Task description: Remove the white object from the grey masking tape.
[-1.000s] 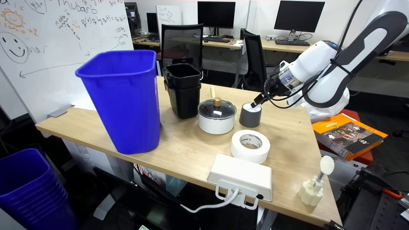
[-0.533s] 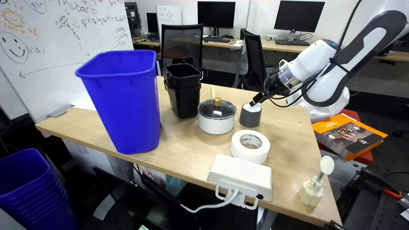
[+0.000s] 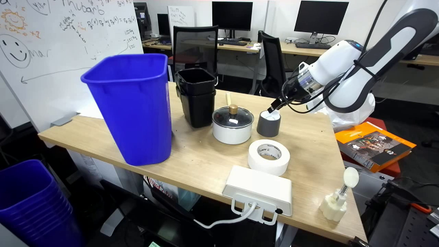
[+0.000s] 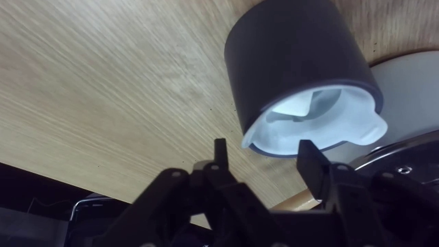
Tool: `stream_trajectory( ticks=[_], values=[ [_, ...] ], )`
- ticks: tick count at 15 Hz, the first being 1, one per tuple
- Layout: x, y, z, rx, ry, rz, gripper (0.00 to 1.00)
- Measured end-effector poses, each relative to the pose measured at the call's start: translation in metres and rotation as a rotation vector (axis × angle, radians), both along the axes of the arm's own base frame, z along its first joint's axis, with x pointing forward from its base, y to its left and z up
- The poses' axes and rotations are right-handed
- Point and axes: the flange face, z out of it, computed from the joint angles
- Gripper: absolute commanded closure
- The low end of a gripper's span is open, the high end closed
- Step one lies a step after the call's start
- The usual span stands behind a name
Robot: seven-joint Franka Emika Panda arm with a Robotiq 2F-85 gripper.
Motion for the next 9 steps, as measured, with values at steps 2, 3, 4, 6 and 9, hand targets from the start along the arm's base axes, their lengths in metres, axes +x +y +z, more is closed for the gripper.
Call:
stream_trajectory(
  ticks=[2, 3, 4, 6, 9],
  values=[
    [0.0004, 0.0027, 0.0003, 0.003, 0.009, 0.005, 0.49],
    [0.0, 0.0037, -0.0004, 0.004, 0.017, 0.006, 0.51],
    [-0.0011, 0.0047, -0.0016, 0.005, 0.027, 0.009, 0.5],
    [-0.0042, 0.0057, -0.0038, 0.005, 0.039, 0.017, 0.52],
    [-0.007, 0.0039, -0.0049, -0.001, 0.044, 0.03, 0.65]
  ],
)
